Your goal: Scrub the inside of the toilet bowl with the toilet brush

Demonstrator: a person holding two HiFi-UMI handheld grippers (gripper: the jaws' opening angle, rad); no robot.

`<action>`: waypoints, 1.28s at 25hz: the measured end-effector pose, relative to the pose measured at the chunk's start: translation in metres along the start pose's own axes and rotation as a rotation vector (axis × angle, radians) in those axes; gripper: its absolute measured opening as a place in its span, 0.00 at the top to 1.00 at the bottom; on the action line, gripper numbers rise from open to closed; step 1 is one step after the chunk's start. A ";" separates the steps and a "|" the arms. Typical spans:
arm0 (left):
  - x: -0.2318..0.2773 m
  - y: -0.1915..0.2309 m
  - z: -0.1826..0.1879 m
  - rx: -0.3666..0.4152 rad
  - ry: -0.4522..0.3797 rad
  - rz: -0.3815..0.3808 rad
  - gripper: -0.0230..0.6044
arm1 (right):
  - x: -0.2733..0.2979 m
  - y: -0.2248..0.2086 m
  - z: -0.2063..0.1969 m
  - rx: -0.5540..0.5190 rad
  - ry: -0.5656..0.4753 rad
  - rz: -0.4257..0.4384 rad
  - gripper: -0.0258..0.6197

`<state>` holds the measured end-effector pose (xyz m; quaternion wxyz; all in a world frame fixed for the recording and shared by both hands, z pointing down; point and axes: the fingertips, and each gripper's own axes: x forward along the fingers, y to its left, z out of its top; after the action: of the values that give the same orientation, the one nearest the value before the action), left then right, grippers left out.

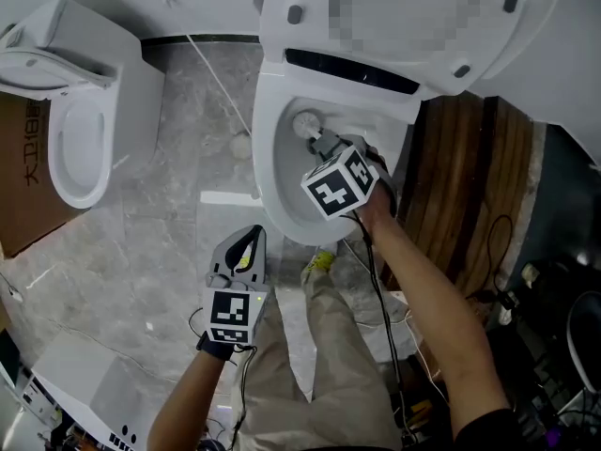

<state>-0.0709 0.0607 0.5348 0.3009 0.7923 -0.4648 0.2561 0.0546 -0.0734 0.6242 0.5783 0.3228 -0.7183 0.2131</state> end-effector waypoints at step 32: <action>-0.016 -0.023 -0.003 0.045 -0.031 -0.002 0.94 | -0.008 -0.048 -0.111 0.076 0.108 -0.084 0.73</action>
<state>-0.0577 0.0817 0.5204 0.2762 0.8033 -0.4627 0.2538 0.1672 -0.0299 0.6402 0.6119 0.3625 -0.6633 0.2329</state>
